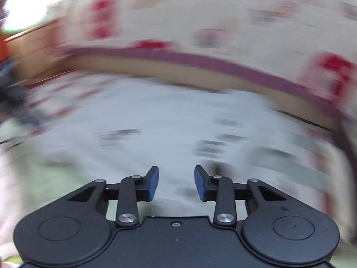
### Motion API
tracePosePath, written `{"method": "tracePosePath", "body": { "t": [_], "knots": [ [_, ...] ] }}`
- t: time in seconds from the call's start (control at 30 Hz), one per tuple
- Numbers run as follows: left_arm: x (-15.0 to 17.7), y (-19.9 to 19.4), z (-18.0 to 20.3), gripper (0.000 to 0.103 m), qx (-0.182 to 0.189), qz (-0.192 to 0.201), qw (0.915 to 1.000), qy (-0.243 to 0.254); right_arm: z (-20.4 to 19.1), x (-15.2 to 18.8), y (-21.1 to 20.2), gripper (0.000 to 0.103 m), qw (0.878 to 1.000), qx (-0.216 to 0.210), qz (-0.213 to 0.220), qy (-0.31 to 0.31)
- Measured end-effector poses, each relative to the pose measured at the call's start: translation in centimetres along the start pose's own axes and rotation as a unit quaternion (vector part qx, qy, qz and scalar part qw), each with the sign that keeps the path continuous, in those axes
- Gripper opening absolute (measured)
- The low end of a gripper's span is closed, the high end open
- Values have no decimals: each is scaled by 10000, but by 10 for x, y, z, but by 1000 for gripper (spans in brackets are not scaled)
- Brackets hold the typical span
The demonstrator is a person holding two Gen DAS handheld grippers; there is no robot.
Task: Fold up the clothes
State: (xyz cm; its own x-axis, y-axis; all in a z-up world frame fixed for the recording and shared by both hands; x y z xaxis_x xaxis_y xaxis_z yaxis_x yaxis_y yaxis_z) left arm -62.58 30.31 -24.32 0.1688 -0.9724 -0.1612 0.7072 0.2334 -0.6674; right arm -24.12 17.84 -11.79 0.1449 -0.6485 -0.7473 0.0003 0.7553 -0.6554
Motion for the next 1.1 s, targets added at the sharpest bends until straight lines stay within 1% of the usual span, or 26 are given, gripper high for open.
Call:
{"method": "tracePosePath", "body": {
  "t": [0.03, 0.1, 0.17, 0.23, 0.27, 0.3, 0.33, 0.37, 0.43, 0.47, 0.5, 0.53, 0.57, 0.6, 0.63, 0.67, 0.7, 0.73, 0.8, 0.83, 0.87, 0.93, 0.97, 1.0, 1.03, 1.1],
  "knots": [
    [2, 5, 1, 64, 91, -86, 9998, -154, -21, -3, 8, 45, 9989, -340, -22, -309],
    [6, 15, 2, 65, 175, -247, 9988, -379, -62, -9, 25, 45, 9907, -999, -66, -918],
    [9, 27, 0, 68, 125, -312, 9979, -550, -95, -12, 42, 51, 9807, -1343, -118, -1418],
    [10, 35, -2, 68, 57, -284, 9973, -673, -127, -14, 60, 56, 9671, -1662, -164, -1918],
    [9, 36, -2, 68, 37, -216, 9976, -659, -139, -13, 68, 58, 9613, -1640, -150, -2207],
    [6, 35, -1, 68, 3, -51, 9984, -572, -150, -11, 76, 58, 9530, -1656, -115, -2535],
    [3, 34, 1, 68, -42, 179, 9988, -453, -162, -9, 84, 56, 9288, -1955, 72, -3147],
    [-1, 33, 4, 67, -89, 378, 9989, -268, -163, -13, 93, 40, 9271, -1886, 60, -3238],
    [-10, 32, 13, 66, -169, 722, 9969, 247, -164, -22, 112, 2, 9250, -1777, 25, -3359],
    [-13, 31, 21, 66, -174, 917, 9937, 619, -154, -34, 118, 2, 9383, -1981, -105, -2834],
    [-15, 28, 30, 66, -176, 1109, 9879, 1072, -138, -47, 127, 2, 9518, -2136, -231, -2189],
    [-16, 26, 41, 66, -218, 1255, 9796, 1555, -121, -60, 136, 2, 9611, -2268, -359, -1538],
    [-13, 26, 52, 66, -288, 1355, 9686, 2063, -101, -68, 149, 2, 9681, -2275, -508, -925],
    [-9, 26, 62, 66, -361, 1431, 9547, 2585, -80, -71, 161, 2, 9724, -2207, -654, -377],
    [-4, 28, 71, 68, -391, 1476, 9418, 2996, -59, -74, 173, 2, 9736, -2131, -798, 157],
    [0, 32, 75, 68, -330, 1408, 9346, 3248, -41, -71, 183, 2, 9725, -2052, -942, 567],
    [3, 37, 78, 68, -225, 1269, 9300, 3441, -24, -68, 194, 2, 9700, -1951, -1073, 979],
    [7, 45, 81, 68, -142, 1121, 9275, 3564, -9, -64, 201, 2, 9689, -1723, -1108, 1388],
    [14, 64, 85, 68, -91, 774, 9240, 3744, 11, -54, 209, 2, 9634, -1658, -1260, 1688],
    [18, 75, 90, 68, -221, 578, 9167, 3947, 15, -50, 210, 2, 9625, -1609, -1312, 1746],
    [24, 86, 94, 68, -397, 392, 9049, 4219, 18, -45, 210, 3, 9617, -1550, -1360, 1805],
    [38, 106, 101, 70, -723, -9, 8728, 4827, 21, -40, 212, 3, 9632, -1250, -1394, 1928],
    [45, 115, 103, 72, -856, -155, 8579, 5063, 20, -38, 212, 3, 9656, -1178, -1364, 1872],
    [50, 122, 104, 74, -964, -296, 8454, 5246, 15, -40, 216, 3, 9688, -1118, -1315, 1780],
    [52, 130, 103, 77, -1068, -429, 8371, 5348, 10, -43, 219, 3, 9718, -1057, -1266, 1686],
    [51, 145, 99, 78, -1394, -649, 8237, 5457, 8, -47, 223, 3, 9779, -926, -1170, 1466]
  ]
}}
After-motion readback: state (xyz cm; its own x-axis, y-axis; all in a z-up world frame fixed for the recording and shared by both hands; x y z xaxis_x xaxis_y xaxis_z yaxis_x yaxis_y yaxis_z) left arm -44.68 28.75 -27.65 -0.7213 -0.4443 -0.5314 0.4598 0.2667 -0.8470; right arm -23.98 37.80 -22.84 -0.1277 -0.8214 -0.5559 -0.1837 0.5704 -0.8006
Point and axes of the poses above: each gripper's, at about its wrist camera, not at the fingertips, and y roughly the way its jaws point, z to its right, x to its underside, the point moved 4 cm from there along y, roughly the way its jaws point, and after that the axes turned 11 degrees about x, right-handed, at the moved point
